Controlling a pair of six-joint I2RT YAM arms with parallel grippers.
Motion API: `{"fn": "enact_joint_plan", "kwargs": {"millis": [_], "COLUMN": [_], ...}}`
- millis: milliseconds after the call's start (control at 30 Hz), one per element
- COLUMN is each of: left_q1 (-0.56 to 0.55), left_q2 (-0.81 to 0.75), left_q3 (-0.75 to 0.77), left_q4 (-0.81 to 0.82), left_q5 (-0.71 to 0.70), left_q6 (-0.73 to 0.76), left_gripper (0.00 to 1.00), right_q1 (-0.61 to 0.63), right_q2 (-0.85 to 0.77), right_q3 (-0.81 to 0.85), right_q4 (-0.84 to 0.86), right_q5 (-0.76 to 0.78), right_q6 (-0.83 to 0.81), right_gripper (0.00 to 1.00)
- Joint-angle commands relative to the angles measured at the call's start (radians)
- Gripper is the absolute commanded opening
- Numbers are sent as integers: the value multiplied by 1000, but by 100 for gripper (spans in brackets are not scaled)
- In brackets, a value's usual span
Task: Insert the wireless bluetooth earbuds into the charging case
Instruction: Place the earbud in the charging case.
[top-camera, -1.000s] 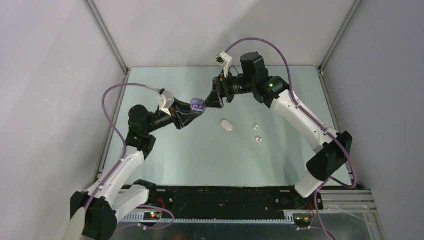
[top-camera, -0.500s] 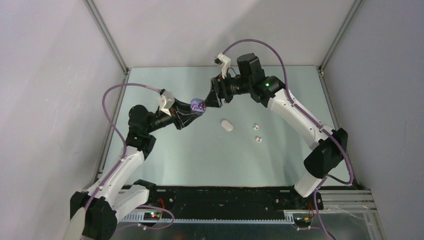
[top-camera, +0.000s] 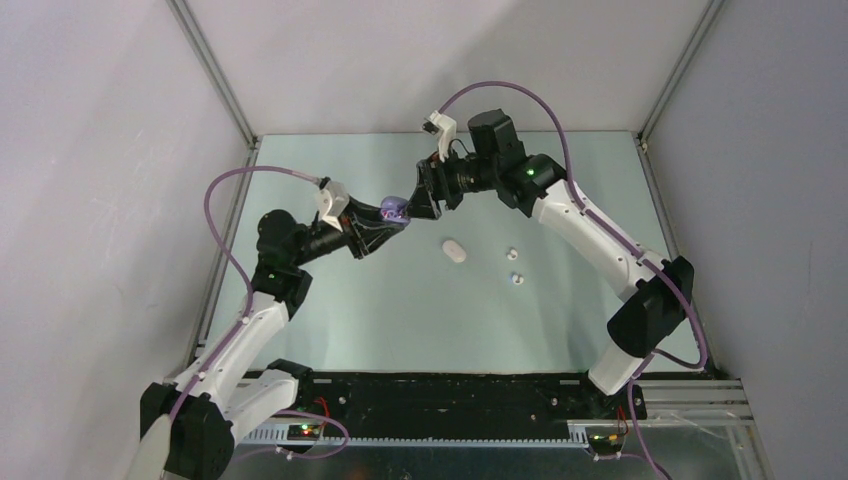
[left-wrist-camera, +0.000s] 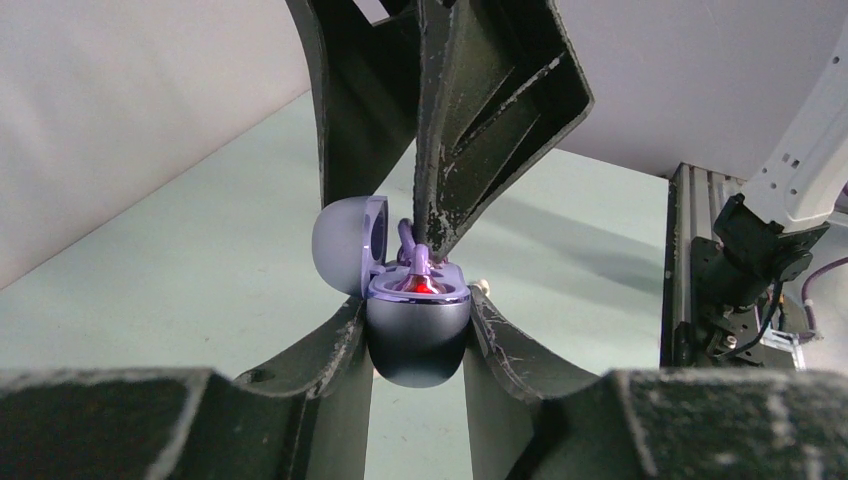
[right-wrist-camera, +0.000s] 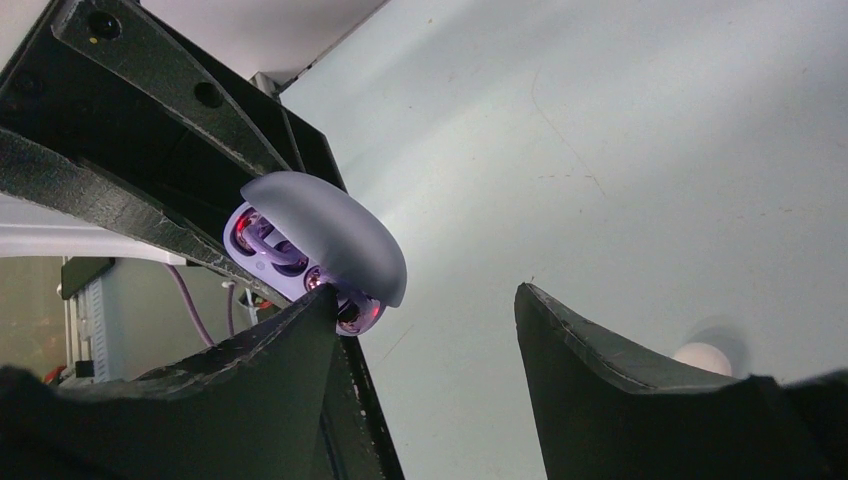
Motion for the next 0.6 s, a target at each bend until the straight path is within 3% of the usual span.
{"fn": "enact_joint_plan", "kwargs": {"millis": [0, 133, 400, 567], "left_q1": [-7, -7, 0, 2], "left_q2": [-2, 0, 15, 39], "left_q3": [36, 28, 33, 51], "left_q4": [70, 103, 109, 101], "left_q5": [-36, -47, -5, 38], "left_q6": [-57, -93, -108, -122], "left_gripper": [0, 0, 0, 0], "right_q1": [14, 8, -53, -53], "right_q2": [-16, -31, -75, -62], "right_q3": [39, 32, 39, 62], "right_q4": [-6, -12, 11, -26], "right_q5": [14, 5, -182, -324], "right_q6": [-28, -38, -97, -383], "right_gripper": [70, 74, 86, 93]}}
